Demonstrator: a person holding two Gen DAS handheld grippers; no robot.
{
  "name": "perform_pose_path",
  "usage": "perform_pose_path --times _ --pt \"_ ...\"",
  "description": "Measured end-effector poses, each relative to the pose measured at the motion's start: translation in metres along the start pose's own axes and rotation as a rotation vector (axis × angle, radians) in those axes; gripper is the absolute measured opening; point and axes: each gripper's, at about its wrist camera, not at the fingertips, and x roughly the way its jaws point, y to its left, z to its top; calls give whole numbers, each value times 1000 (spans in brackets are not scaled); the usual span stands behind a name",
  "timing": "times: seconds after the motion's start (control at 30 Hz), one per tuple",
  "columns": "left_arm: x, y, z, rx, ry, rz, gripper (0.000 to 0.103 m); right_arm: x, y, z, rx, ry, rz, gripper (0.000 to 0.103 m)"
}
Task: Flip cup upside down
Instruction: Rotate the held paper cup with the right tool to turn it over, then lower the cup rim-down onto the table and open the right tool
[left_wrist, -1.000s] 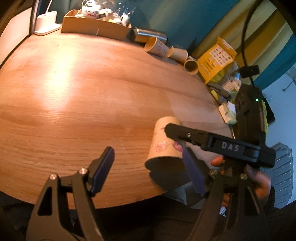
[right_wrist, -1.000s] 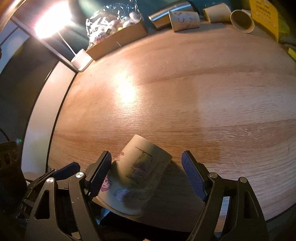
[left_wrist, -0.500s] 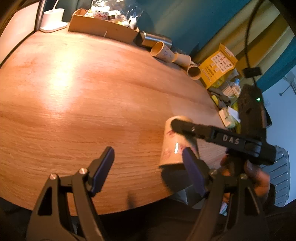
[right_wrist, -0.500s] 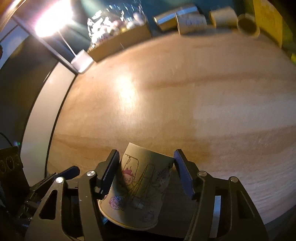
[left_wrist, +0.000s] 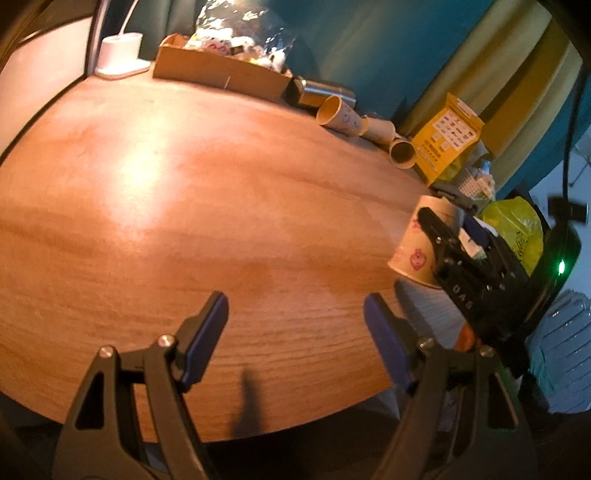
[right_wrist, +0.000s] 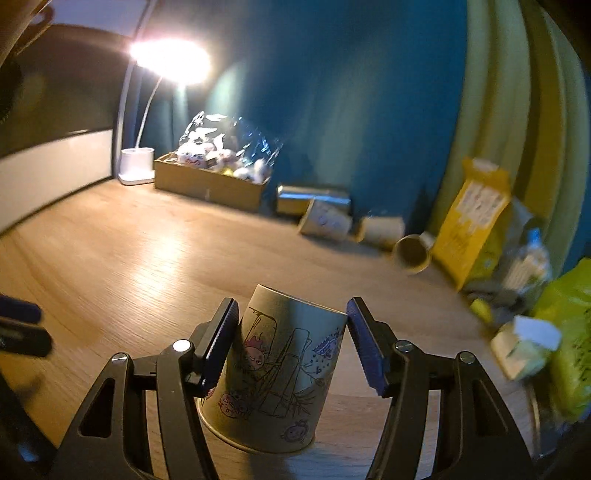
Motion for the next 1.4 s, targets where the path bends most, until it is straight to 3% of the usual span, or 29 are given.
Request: perform_pose_path --times 0.37,0.9,0.97,1.0,1.13,1.4 --pt "-2 -10 -7 77 -56 77 77 -31 3 -42 -17 -75 -97 64" --pt "-4 -26 -17 127 -126 120 77 -49 -9 -53 50 -14 -37 64" --pt "-8 -30 -17 134 -140 119 77 -52 -11 -51 68 -13 -31 69" --pt "-10 -32 -17 162 -186 115 77 -55 -13 -49 85 -16 -24 71" --pt "-23 -47 -20 190 -247 101 77 -67 -24 -42 163 -12 -5 75" --pt "-51 -80 -35 283 -399 83 78 -103 -48 -32 257 -15 6 76"
